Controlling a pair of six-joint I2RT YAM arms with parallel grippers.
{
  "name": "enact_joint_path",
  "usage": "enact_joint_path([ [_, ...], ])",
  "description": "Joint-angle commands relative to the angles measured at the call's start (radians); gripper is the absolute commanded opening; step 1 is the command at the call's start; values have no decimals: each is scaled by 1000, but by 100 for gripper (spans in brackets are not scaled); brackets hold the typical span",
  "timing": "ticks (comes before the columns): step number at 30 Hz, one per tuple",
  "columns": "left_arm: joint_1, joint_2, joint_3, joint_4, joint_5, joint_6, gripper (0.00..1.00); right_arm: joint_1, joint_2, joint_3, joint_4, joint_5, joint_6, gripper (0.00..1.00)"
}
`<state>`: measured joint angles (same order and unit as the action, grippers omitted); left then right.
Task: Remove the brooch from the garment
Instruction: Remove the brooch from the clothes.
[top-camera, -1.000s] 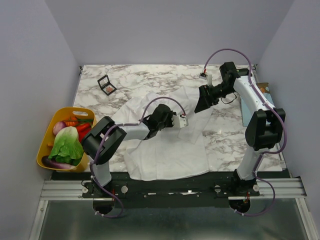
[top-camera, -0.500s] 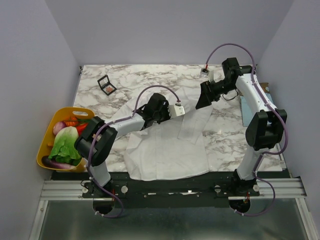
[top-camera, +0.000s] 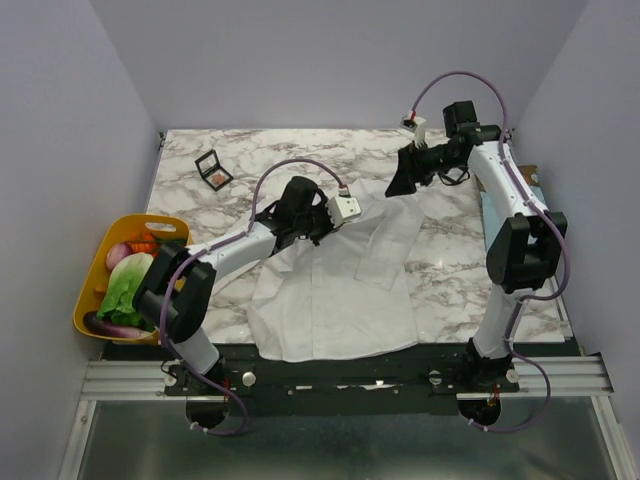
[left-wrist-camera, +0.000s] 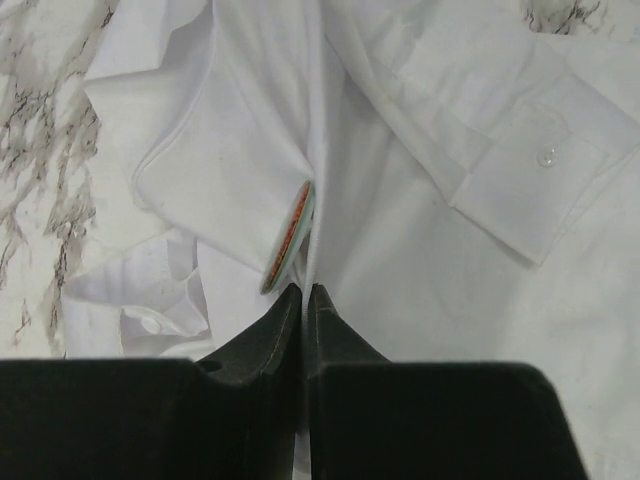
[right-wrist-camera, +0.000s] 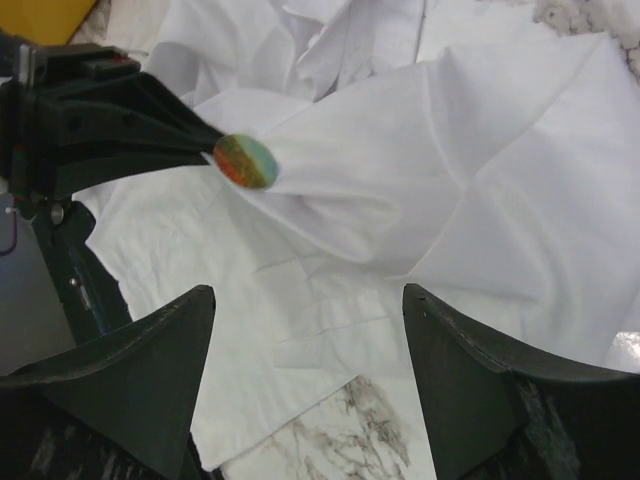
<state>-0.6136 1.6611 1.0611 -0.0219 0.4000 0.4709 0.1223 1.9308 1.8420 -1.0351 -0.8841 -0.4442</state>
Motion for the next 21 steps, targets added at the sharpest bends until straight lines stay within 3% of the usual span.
enact_joint_path([
  [1,-2,-63,-30,60,62,-41,14,-3,68,26,179,-42,137,82],
  [7,-2,-92,-35,73,68,-63,15,48,102,-30,268,0,165,80],
  [14,-2,-86,-26,74,56,-64,16,134,86,-115,403,238,248,80],
  [21,-2,-93,-41,117,-1,-86,16,143,145,-78,347,240,236,80],
])
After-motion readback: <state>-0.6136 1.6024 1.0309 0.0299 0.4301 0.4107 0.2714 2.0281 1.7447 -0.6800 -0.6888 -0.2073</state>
